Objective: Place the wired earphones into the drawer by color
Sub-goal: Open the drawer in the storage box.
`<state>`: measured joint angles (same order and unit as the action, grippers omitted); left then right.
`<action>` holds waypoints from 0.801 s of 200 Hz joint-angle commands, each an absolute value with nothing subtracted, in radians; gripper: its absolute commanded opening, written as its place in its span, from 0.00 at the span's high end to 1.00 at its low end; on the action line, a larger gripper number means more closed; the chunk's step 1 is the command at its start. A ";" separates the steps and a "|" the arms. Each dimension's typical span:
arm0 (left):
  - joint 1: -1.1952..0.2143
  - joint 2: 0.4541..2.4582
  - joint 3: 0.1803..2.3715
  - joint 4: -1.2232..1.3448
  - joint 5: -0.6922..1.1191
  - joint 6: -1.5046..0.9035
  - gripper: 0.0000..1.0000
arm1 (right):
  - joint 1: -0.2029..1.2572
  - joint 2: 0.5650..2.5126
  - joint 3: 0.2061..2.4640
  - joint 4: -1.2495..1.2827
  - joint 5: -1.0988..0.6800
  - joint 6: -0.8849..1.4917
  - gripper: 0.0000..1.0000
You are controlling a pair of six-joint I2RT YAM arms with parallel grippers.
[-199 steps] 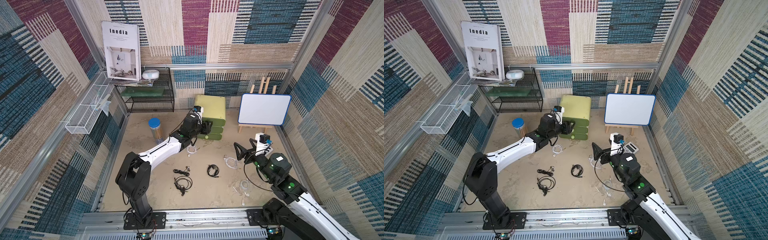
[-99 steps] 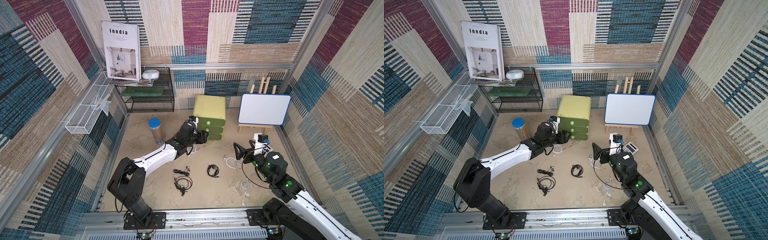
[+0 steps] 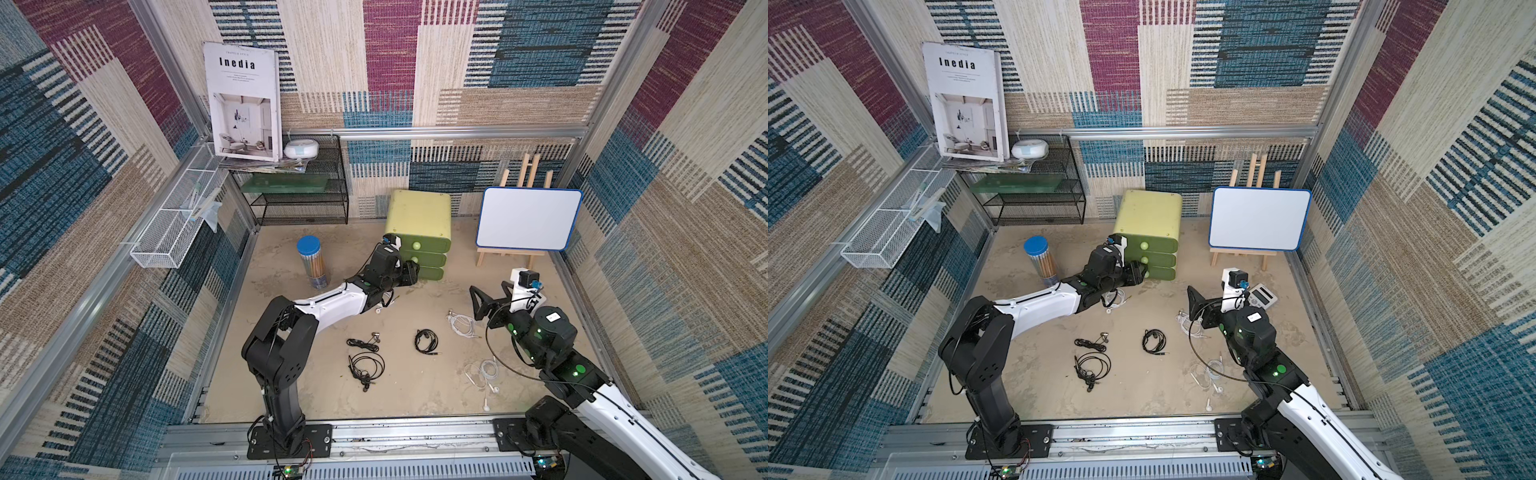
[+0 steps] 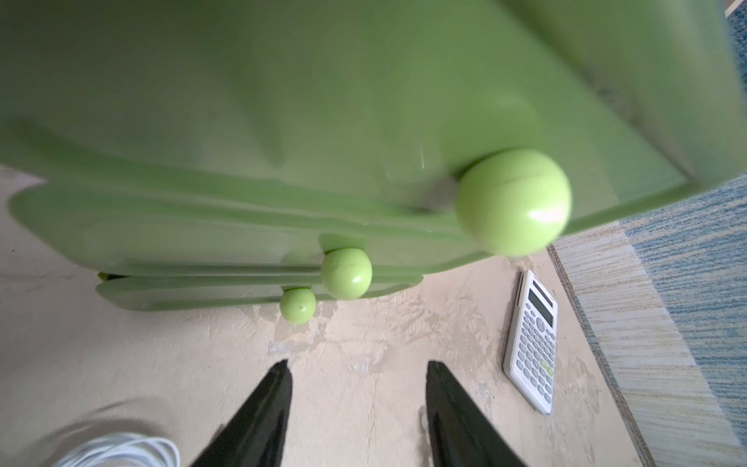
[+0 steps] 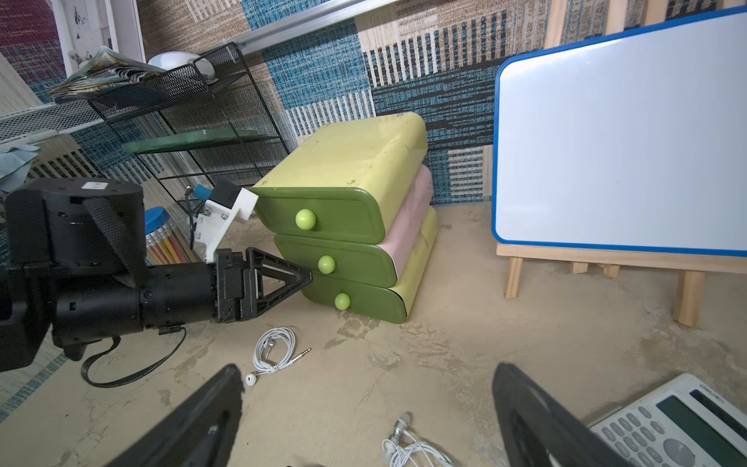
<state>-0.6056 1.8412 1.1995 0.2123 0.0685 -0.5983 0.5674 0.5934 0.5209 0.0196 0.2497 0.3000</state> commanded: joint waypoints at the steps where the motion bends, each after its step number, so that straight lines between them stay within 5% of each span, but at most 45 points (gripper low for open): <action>1: -0.604 1.867 1.219 0.276 0.035 -0.609 0.45 | 0.568 0.586 0.515 0.038 0.257 0.295 0.00; 160: -0.603 1.957 1.189 0.488 -0.012 -0.646 0.63 | 0.568 0.566 0.506 0.044 0.259 0.293 0.00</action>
